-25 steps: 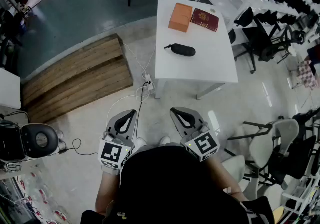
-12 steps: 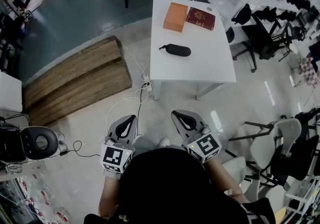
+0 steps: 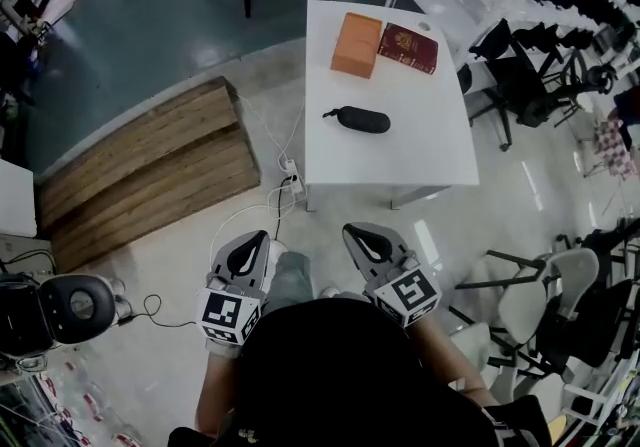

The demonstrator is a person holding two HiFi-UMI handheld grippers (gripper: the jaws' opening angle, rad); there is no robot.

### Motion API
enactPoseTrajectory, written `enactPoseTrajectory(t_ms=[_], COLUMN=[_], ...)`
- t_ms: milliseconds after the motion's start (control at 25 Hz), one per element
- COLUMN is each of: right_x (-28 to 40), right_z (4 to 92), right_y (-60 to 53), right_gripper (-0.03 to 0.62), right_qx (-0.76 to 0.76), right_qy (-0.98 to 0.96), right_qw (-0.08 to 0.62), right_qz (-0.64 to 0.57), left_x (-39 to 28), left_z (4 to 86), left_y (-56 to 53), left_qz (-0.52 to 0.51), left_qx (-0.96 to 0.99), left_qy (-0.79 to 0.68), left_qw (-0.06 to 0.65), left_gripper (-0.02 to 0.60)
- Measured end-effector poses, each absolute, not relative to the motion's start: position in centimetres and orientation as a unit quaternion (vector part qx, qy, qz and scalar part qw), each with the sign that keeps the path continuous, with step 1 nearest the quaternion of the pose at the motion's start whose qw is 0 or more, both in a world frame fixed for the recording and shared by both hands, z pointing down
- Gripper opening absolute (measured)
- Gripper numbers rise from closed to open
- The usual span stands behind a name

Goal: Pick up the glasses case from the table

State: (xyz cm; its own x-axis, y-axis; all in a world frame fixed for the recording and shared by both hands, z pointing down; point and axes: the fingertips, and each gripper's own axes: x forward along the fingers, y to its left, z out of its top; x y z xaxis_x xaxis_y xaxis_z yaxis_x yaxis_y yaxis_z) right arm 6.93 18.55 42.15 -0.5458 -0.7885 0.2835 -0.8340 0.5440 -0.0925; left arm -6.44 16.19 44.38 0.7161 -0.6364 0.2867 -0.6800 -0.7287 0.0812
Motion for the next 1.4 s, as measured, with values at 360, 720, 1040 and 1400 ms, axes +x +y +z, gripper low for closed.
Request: enactPoseTrajectory(t_ms=[360,720,1040,1400], right_x=[2.6,-1.0,-0.2,5.2], right_z=[43.3,46.2,49.7,55.5], right_y=[5.8,-1.1,-5.2,-9.8], right_gripper=[0.028,0.029,0.037,0.152], right_qx=[0.453,0.431,0.399,0.36], right_qy=[-0.874,-0.874,-0.869,-0.838], right_qw=[0.134,0.191,0.267,0.393], right_qz=[0.11,0.114,0.116,0.116], left_x=[-9.9,-13.3,-15.5,-13.9], left_z=[44.7,46.9,48.3,49.5], left_y=[4.3,0.7,-0.8,-2.6], left_qz=[0.11,0.127,0.144,0.154], left_qx=[0.925,0.918,0.897,0.873], left_qy=[-0.348,-0.354,-0.391,-0.428], left_qw=[0.103,0.126,0.146,0.179], left_gripper=[0.017,0.017,0.017,0.018])
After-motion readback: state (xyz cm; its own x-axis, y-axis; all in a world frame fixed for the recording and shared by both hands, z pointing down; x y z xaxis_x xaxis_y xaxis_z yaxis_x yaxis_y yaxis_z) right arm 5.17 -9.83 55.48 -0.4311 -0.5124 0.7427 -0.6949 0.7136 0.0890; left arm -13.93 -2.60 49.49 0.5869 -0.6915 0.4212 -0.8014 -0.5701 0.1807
